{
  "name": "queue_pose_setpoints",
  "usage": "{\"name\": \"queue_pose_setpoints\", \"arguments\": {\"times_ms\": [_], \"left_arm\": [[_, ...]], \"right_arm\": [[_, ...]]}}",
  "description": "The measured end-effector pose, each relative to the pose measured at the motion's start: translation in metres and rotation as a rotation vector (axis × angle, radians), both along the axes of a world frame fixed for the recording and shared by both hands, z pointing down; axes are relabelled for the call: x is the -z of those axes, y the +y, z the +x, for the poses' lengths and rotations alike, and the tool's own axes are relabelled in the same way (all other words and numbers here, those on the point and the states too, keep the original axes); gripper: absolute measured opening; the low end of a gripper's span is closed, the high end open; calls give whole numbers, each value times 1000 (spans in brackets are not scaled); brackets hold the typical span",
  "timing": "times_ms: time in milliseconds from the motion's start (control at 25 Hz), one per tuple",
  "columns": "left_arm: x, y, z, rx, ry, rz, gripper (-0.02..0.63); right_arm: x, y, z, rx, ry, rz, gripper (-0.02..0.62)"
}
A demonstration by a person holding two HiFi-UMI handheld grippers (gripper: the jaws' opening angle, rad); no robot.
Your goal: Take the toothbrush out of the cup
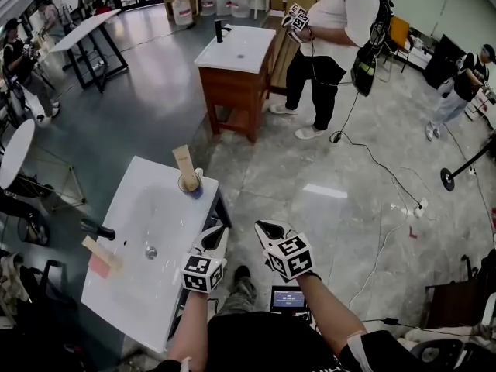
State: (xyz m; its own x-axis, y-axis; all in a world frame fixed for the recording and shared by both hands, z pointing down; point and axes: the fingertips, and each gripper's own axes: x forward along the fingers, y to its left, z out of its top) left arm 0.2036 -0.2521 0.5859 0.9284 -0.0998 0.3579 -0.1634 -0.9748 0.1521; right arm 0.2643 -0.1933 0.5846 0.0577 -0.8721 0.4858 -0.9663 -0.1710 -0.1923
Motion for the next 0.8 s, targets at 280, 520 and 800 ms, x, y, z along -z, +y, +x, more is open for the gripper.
{"name": "queue_pose_setpoints", "arguments": {"times_ms": [280, 520, 800], "left_arm": [[13, -79, 39, 15, 18, -1, 9], [0, -105, 48, 25, 0, -22, 9], [-14, -114, 60, 58, -37, -21, 9]], "right_arm": [[11, -81, 34, 12, 9, -3, 9], [2, -110, 48, 26, 2, -20, 9], [-5, -139, 61, 110, -13, -23, 9]]}}
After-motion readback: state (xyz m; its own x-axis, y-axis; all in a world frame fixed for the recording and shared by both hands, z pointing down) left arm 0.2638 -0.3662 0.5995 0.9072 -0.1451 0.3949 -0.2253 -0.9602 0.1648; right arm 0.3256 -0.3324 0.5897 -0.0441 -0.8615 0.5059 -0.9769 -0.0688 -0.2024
